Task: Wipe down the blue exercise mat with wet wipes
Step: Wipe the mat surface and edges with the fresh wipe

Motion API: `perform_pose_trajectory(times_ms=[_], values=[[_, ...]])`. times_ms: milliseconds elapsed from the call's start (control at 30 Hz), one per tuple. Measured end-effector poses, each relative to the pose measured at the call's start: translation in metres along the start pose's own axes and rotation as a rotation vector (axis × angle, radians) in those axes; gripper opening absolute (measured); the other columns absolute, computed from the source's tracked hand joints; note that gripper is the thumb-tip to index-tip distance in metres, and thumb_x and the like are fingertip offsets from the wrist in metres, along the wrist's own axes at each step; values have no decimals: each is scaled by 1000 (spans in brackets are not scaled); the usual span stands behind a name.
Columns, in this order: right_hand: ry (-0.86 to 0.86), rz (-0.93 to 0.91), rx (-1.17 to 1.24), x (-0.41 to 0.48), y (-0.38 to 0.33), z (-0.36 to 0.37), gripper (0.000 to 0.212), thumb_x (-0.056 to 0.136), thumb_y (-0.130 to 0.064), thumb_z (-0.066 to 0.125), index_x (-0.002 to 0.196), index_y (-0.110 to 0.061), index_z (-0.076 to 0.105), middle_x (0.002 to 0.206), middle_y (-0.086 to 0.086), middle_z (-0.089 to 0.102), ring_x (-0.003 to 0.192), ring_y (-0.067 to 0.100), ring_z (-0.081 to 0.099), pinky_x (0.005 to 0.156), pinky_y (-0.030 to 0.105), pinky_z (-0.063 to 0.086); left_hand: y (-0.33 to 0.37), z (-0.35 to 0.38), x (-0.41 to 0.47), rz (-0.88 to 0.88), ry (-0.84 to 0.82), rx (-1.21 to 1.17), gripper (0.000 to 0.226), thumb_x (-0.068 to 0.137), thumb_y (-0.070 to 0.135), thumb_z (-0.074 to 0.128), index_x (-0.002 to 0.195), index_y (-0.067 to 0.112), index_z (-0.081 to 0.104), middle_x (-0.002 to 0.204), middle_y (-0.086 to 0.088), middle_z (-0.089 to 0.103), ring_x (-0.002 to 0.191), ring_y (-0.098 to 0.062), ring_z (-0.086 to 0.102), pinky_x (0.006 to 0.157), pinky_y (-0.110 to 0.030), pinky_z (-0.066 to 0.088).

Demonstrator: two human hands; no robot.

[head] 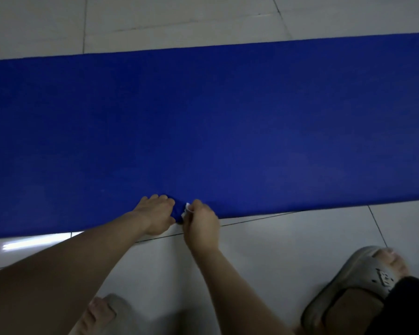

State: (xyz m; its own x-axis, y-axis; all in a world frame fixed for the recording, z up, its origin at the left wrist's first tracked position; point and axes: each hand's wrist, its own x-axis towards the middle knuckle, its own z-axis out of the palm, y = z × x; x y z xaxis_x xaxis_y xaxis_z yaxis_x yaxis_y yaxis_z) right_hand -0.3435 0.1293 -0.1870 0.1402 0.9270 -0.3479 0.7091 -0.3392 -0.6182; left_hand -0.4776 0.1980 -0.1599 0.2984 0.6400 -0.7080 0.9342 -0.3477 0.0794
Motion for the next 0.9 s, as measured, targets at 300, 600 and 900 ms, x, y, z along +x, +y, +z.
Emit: perform_pose_trajectory(times_ms=[300, 600, 900], values=[[426, 271, -109, 10, 112, -108, 26, 101, -34, 51, 84, -15, 47, 80, 7, 61, 73, 34, 61, 60, 33, 33, 2, -3, 3, 10, -21, 38, 15, 102, 37, 45, 107, 23, 44, 114, 2, 46, 110, -20, 44, 104, -37, 35], [138, -90, -141, -7, 9, -1, 20, 91, -21, 68, 79, -15, 53, 71, 4, 61, 56, 24, 58, 47, 31, 39, 5, -4, 3, -23, -15, 64, 20, 101, 41, 48, 110, 23, 45, 121, 0, 50, 115, -22, 47, 103, -38, 37], [349, 192, -202, 15, 103, -101, 25, 99, -31, 52, 82, -15, 43, 74, 5, 57, 71, 31, 58, 59, 36, 40, 4, -4, 3, -11, -30, 91, 23, 103, 38, 45, 117, 21, 48, 124, -1, 50, 115, -22, 46, 104, -37, 36]])
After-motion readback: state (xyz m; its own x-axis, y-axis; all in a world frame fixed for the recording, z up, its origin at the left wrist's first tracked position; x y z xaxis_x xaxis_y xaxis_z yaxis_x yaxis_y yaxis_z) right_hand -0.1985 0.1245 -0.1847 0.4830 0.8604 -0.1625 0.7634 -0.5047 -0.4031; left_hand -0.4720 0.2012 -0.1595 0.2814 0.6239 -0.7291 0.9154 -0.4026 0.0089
